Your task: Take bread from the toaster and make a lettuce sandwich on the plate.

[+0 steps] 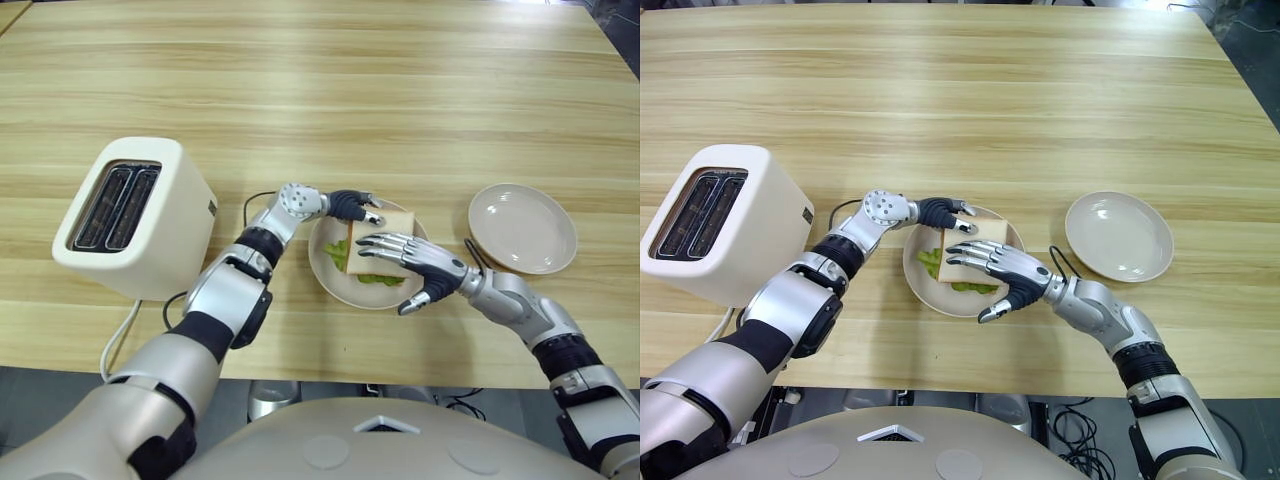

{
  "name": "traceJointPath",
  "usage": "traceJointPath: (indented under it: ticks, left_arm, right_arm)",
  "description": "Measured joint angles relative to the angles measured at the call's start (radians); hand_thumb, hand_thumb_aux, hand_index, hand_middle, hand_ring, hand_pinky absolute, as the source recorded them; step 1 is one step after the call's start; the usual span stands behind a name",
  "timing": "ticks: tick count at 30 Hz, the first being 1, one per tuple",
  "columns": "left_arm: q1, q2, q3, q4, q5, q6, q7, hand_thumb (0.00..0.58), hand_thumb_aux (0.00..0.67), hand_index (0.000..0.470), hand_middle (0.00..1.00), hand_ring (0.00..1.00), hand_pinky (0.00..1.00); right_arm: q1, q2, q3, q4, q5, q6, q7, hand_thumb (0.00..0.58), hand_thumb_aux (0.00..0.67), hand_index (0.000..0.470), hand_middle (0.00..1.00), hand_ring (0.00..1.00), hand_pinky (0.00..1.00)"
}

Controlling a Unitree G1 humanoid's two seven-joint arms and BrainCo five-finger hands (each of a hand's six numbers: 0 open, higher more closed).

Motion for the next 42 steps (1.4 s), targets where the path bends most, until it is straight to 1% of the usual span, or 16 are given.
traceJointPath:
  ticks: [4, 5, 6, 7, 9, 16, 22, 26, 31, 35, 37, 38, 39, 40, 41, 42]
  left_arm:
    - [-0.001, -0.001, 0.0, 0.021, 0.022, 0.0, 0.018, 0.452, 0.355, 0.244, 1.0, 1.0, 1.0]
    - [-0.001, -0.002, -0.001, 0.023, 0.031, 0.0, 0.02, 0.285, 0.192, 0.132, 1.0, 1.0, 1.0]
    - [-0.001, -0.002, -0.008, 0.024, 0.037, 0.0, 0.027, 0.0, 0.0, 0.0, 1.0, 1.0, 1.0]
    - [-0.001, -0.002, -0.016, 0.024, 0.042, -0.001, 0.036, 0.0, 0.0, 0.0, 1.0, 1.0, 1.0]
    - [-0.002, -0.003, -0.021, 0.024, 0.063, -0.01, 0.075, 0.0, 0.0, 0.0, 0.0, 0.0, 0.0]
    - [-0.053, 0.015, -0.029, 0.027, 0.139, -0.09, 0.331, 0.0, 0.0, 0.0, 0.0, 0.0, 0.0]
    - [-0.256, 0.164, -0.113, -0.114, 0.401, -0.066, 1.018, 0.0, 0.0, 0.0, 0.0, 0.0, 0.0]
    - [-0.215, 0.237, -0.11, -0.268, 0.472, -0.027, 1.241, 0.0, 0.0, 0.0, 0.0, 0.0, 0.0]
    - [0.005, 0.31, -0.089, -0.502, 0.461, -0.027, 1.236, 0.0, 0.0, 0.0, 0.0, 0.0, 0.0]
    - [0.171, 0.363, -0.006, -0.733, 0.393, -0.019, 1.154, 0.0, 0.0, 0.0, 0.0, 0.0, 0.0]
    - [0.263, 0.387, 0.036, -0.866, 0.356, -0.013, 1.111, 0.0, 0.0, 0.0, 0.0, 0.0, 0.0]
    - [0.305, 0.388, 0.059, -0.92, 0.339, -0.009, 1.092, 0.0, 0.0, 0.0, 0.0, 0.0, 0.0]
    - [0.357, 0.389, 0.082, -0.988, 0.309, -0.005, 1.066, 0.0, 0.0, 0.0, 0.0, 0.0, 0.0]
    - [0.416, 0.389, 0.106, -1.059, 0.268, -0.004, 1.033, 0.413, 0.31, 0.213, 0.61, 0.61, 0.61]
    - [0.457, 0.388, 0.118, -1.106, 0.24, -0.005, 1.011, 0.566, 0.568, 0.39, 1.0, 1.0, 1.0]
    - [0.509, 0.387, 0.138, -1.174, 0.197, -0.005, 0.975, 0.58, 0.67, 0.46, 1.0, 1.0, 1.0]
  right_arm:
    - [-0.012, 0.0, 0.023, 0.005, 0.02, 0.026, 0.036, 0.0, 0.0, 0.0, 0.0, 0.0, 0.0]
    - [-0.014, 0.0, 0.026, 0.005, 0.025, 0.031, 0.044, 0.0, 0.0, 0.0, 0.0, 0.0, 0.0]
    - [-0.016, 0.0, 0.029, 0.007, 0.035, 0.036, 0.056, 0.0, 0.0, 0.0, 0.0, 0.0, 0.0]
    - [-0.018, 0.0, 0.032, 0.011, 0.04, 0.038, 0.064, 0.0, 0.0, 0.0, 0.0, 0.0, 0.0]
    - [-0.021, 0.001, 0.035, 0.016, 0.06, 0.046, 0.08, 0.0, 0.0, 0.0, 0.0, 0.0, 0.0]
    - [-0.045, 0.003, 0.025, 0.06, 0.09, 0.089, 0.088, 0.0, 0.0, 0.0, 0.0, 0.0, 0.0]
    - [-0.054, 0.013, 0.046, 0.084, 0.077, 0.104, 0.088, 0.0, 0.0, 0.0, 0.0, 0.0, 0.0]
    - [-0.054, 0.026, 0.03, 0.087, 0.069, 0.094, 0.023, 0.0, 0.0, 0.0, 0.0, 0.0, 0.0]
    - [-0.042, 0.046, 0.009, 0.057, 0.195, 0.056, 0.027, 0.0, 0.0, 0.0, 0.33, 0.33, 0.33]
    - [-0.05, 0.048, -0.037, 0.018, 0.264, 0.032, 0.026, 0.237, 0.155, 0.106, 0.63, 0.63, 0.63]
    - [-0.055, 0.053, -0.078, -0.01, 0.325, 0.023, 0.015, 0.248, 0.163, 0.112, 0.7, 0.7, 0.7]
    - [-0.056, 0.055, -0.099, -0.029, 0.368, 0.022, 0.014, 0.387, 0.284, 0.195, 0.89, 0.89, 0.89]
    - [-0.057, 0.06, -0.12, -0.063, 0.453, 0.026, 0.016, 0.552, 0.523, 0.359, 1.0, 1.0, 1.0]
    - [-0.057, 0.068, -0.135, -0.115, 0.568, 0.041, 0.033, 0.58, 0.67, 0.46, 1.0, 1.0, 1.0]
    - [-0.056, 0.072, -0.145, -0.159, 0.657, 0.054, 0.048, 0.58, 0.67, 0.46, 1.0, 1.0, 1.0]
    - [-0.051, 0.071, -0.146, -0.226, 0.796, 0.093, 0.095, 0.58, 0.67, 0.46, 1.0, 1.0, 1.0]
